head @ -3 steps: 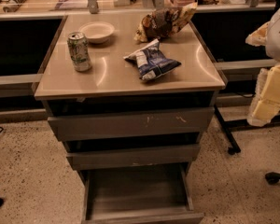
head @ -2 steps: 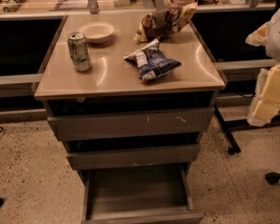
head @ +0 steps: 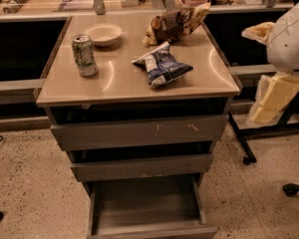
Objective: Place blue chip bag into bottom drawer
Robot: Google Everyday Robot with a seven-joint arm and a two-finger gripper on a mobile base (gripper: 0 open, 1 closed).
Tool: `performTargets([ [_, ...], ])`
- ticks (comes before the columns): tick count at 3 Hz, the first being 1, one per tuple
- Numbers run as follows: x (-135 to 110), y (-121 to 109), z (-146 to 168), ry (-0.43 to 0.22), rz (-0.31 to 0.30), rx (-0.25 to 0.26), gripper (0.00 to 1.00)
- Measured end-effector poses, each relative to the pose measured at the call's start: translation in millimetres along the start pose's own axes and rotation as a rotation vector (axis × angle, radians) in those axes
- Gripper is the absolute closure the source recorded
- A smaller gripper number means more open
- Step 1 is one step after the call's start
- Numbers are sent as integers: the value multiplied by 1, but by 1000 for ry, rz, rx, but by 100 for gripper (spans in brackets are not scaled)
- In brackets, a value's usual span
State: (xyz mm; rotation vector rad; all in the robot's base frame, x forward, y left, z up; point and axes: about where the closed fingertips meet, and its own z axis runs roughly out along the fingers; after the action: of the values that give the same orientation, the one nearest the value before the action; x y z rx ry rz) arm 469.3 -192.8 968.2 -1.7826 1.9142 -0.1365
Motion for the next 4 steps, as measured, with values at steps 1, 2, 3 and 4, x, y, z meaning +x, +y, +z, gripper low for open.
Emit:
performTargets([
  [1,-49,-37,27,-215,-121,87,0],
  [2,-63,-43,32,-273,-186,110,0],
  [3,-63,-43,32,-273,-186,110,0],
  [4,-64,-47,38,-282,-255,159,0],
])
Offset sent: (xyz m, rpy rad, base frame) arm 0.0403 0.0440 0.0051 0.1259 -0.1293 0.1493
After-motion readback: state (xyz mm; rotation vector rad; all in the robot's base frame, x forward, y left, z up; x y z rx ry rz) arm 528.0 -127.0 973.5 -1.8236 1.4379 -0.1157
